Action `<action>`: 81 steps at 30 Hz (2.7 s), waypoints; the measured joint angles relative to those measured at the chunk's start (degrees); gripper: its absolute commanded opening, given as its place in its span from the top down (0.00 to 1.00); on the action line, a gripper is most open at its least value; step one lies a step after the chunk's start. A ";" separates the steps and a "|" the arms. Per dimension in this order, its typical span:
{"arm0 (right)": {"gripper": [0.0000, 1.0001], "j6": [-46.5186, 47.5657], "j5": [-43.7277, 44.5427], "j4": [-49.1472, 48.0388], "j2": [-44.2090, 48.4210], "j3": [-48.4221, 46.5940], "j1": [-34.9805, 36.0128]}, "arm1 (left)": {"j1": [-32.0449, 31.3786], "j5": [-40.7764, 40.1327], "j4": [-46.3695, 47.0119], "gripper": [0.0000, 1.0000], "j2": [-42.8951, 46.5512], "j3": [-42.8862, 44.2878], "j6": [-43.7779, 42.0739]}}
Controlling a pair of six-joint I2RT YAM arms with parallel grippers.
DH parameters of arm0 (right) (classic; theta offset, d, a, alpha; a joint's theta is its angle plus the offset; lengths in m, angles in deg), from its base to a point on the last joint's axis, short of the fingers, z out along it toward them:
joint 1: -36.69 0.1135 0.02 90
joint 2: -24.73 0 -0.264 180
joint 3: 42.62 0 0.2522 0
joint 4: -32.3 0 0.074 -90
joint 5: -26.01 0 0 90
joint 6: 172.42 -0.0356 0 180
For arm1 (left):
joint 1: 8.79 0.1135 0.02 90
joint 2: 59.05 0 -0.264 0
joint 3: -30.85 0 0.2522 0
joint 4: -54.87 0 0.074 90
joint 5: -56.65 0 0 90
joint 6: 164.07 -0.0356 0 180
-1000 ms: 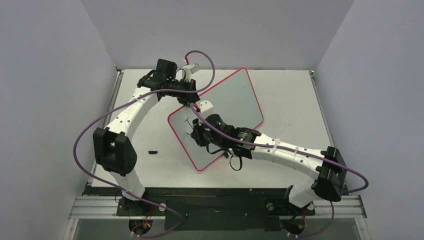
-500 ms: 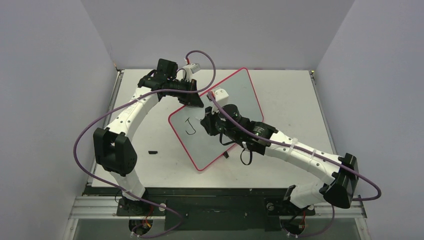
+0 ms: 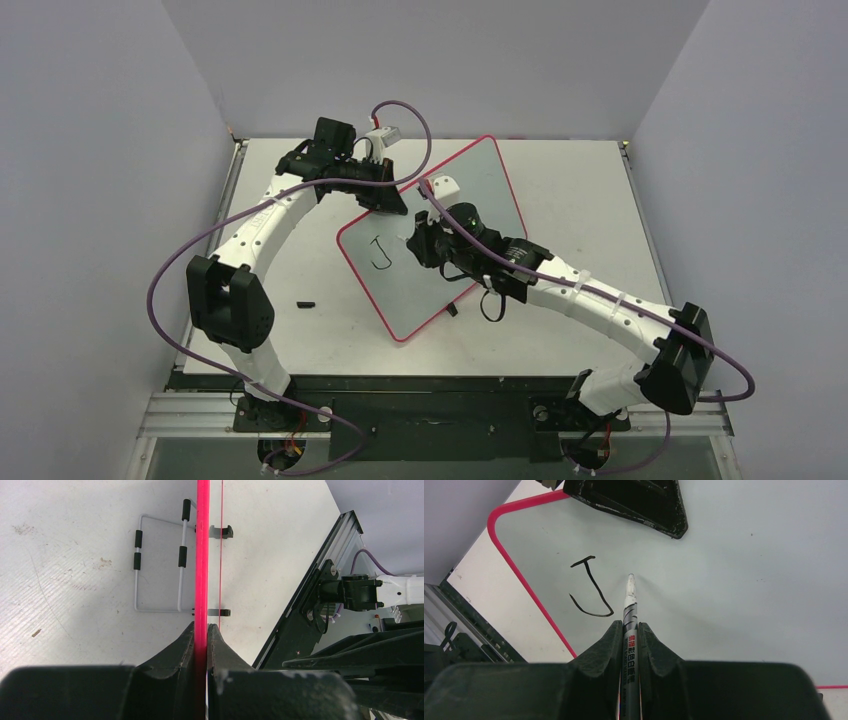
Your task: Write a sentence on the whiteboard
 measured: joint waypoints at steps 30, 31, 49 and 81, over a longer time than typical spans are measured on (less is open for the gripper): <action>1.00 -1.07 -2.32 -1.97 -2.49 2.45 2.73 | -0.07 -0.44 0.17 1.00 0.04 0.00 -0.07; 1.00 -1.09 -2.32 -1.97 -2.29 2.86 2.71 | -0.07 -0.44 0.17 1.00 0.04 0.00 -0.07; 1.00 -1.07 -1.79 0.48 -1.36 2.89 -0.17 | -0.20 -0.61 0.24 1.00 0.04 0.00 -0.04; 1.00 -0.11 -4.17 1.86 -3.34 -2.99 -0.37 | -0.61 -0.81 0.74 1.00 0.07 0.00 0.35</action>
